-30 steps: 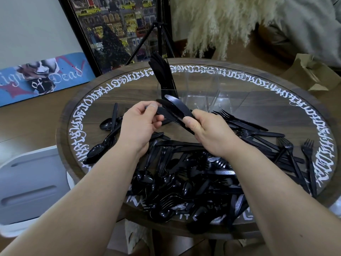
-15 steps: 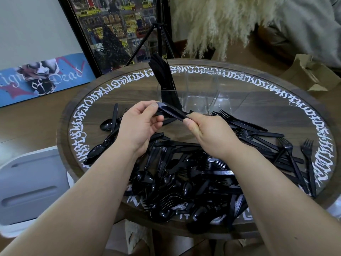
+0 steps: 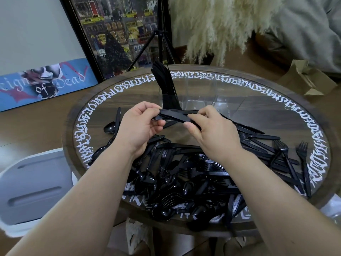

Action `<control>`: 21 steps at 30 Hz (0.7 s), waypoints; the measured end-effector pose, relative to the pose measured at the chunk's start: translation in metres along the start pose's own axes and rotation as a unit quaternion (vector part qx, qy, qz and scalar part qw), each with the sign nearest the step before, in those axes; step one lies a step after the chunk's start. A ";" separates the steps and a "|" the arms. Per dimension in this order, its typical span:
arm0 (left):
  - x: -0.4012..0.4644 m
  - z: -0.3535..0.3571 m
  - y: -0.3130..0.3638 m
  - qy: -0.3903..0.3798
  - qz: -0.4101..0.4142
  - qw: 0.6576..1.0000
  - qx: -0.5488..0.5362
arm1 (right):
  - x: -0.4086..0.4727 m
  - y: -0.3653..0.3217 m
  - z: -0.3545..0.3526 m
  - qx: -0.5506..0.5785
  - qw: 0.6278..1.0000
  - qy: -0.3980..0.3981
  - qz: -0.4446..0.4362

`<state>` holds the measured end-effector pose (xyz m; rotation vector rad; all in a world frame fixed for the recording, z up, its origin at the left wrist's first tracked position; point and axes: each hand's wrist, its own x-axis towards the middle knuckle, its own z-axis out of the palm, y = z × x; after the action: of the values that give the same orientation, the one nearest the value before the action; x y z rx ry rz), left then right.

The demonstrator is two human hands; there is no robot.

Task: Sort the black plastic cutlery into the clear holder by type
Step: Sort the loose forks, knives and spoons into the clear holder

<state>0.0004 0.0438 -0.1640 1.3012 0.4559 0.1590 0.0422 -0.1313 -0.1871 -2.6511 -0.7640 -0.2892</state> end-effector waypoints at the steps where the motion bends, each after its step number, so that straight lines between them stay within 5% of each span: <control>1: -0.002 0.000 0.002 -0.003 -0.002 1.000 0.001 | -0.001 0.000 0.000 -0.001 1.000 0.019 -0.010; 9: -0.013 -0.003 0.022 0.008 -0.010 0.999 0.050 | -0.006 -0.011 -0.016 -0.072 0.989 0.114 -0.058; 16: -0.027 0.002 0.050 -0.025 -0.047 0.998 -0.022 | 0.004 -0.026 -0.029 -0.141 0.988 0.001 -0.054; 21: -0.034 0.005 0.056 -0.052 -0.035 0.996 -0.058 | 0.007 -0.033 -0.028 -0.163 0.981 0.037 -0.101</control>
<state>-0.0206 0.0421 -0.1018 1.1713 0.3966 0.0579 0.0275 -0.1127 -0.1495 -2.8440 -1.0413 -0.6100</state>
